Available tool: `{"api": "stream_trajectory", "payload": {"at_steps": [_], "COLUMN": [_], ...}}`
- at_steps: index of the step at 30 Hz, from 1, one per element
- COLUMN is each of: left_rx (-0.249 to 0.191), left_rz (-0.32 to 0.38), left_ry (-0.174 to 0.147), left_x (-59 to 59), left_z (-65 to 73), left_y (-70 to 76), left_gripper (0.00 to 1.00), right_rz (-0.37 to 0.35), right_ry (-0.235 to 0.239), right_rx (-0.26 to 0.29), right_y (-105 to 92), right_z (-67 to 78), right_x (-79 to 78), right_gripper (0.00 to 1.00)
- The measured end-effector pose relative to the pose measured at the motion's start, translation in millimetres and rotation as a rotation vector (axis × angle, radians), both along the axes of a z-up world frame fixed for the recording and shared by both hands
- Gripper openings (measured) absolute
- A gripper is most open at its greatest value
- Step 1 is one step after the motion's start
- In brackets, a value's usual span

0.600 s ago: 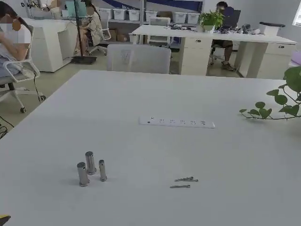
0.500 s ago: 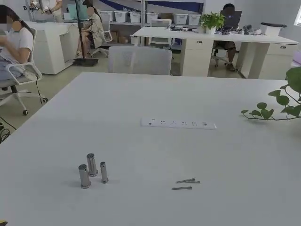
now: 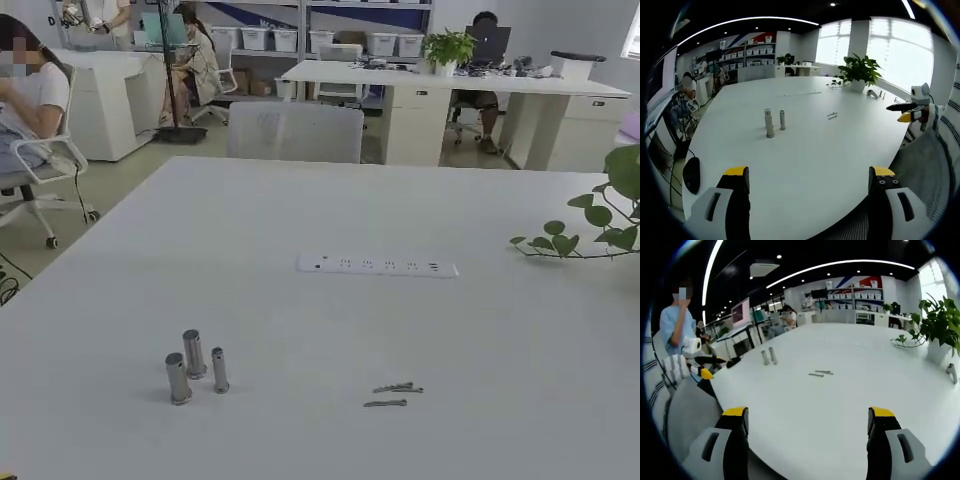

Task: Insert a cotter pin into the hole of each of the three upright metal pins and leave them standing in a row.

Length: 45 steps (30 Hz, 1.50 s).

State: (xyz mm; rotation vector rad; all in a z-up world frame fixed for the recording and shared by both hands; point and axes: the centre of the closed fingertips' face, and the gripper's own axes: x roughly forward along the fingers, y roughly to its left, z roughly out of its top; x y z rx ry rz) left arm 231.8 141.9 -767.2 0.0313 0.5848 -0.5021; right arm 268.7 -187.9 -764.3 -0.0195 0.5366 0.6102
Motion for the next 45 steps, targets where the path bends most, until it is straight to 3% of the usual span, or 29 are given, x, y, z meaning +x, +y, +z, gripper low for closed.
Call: {"api": "stream_trajectory", "payload": {"at_steps": [45], "left_rx": [0.000], "left_rz": [-0.021], "left_ry": [0.012], "left_x": [2.9], "left_z": [-1.4], "left_y": [-6.3], "left_gripper": [0.99], "right_rz": [-0.003], "right_ry": [0.025], "right_rx": [-0.015], "right_y": [-2.6], "right_z": [-10.6], "right_x": [-1.3], "right_gripper": [1.00]}}
